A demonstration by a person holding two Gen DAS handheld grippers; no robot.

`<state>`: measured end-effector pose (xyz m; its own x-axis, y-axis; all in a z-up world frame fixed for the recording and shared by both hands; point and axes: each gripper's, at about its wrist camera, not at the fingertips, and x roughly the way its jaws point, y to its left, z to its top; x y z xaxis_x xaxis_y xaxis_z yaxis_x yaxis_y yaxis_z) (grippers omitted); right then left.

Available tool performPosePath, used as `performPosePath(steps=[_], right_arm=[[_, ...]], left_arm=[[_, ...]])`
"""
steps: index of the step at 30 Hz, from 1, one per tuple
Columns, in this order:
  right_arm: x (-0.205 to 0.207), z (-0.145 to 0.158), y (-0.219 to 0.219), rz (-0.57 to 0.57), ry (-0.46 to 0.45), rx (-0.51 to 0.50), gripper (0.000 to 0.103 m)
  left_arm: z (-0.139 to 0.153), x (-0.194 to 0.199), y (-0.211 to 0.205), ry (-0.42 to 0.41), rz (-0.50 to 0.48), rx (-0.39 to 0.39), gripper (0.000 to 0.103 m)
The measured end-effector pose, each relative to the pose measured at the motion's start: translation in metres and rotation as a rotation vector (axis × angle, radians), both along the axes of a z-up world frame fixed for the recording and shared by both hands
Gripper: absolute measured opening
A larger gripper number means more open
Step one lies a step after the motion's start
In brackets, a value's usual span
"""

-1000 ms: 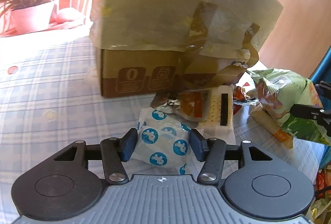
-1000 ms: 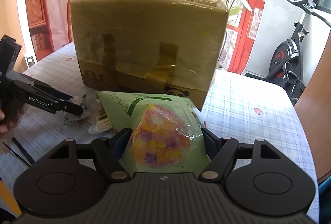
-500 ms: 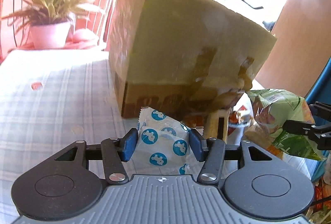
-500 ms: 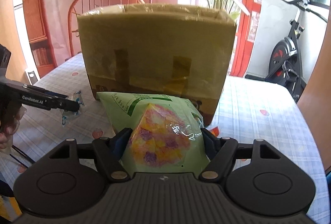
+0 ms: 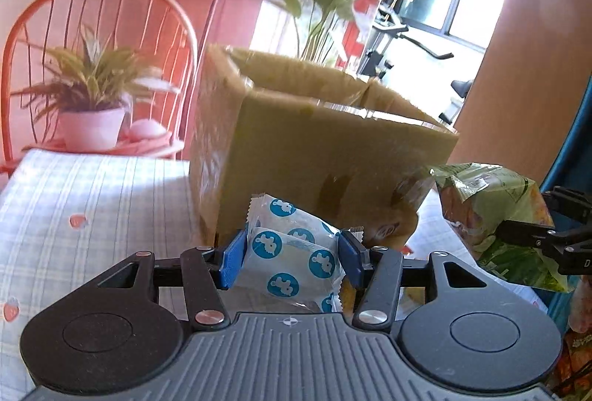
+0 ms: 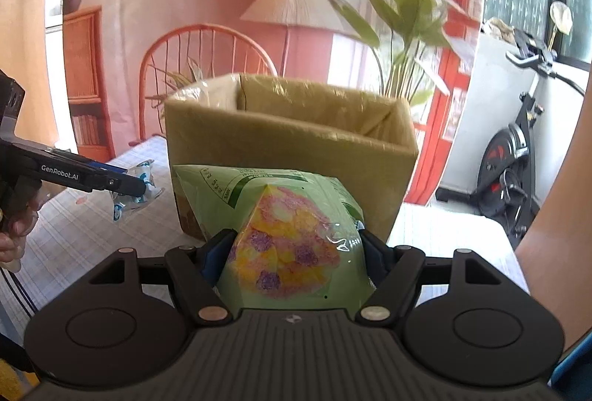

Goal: Organize snacks
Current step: 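Lift both packets and carry them over the box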

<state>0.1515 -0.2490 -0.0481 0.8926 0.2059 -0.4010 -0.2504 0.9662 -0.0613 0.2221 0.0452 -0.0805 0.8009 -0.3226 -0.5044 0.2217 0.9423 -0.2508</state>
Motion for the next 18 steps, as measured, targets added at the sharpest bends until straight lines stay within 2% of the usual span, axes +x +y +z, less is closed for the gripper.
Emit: performPosePath(steps=[11,18], right_arm=[[0.0,0.033,-0.005,-0.006,-0.071,0.019,0.073],[0.016,0.059,-0.011,0.005,-0.115,0.036,0.073]], left_arm=[[0.043,0.002,-0.01,-0.115,-0.028,0.02,0.057],[0.08,0.011,-0.015,-0.176,-0.044,0.047,0.057]])
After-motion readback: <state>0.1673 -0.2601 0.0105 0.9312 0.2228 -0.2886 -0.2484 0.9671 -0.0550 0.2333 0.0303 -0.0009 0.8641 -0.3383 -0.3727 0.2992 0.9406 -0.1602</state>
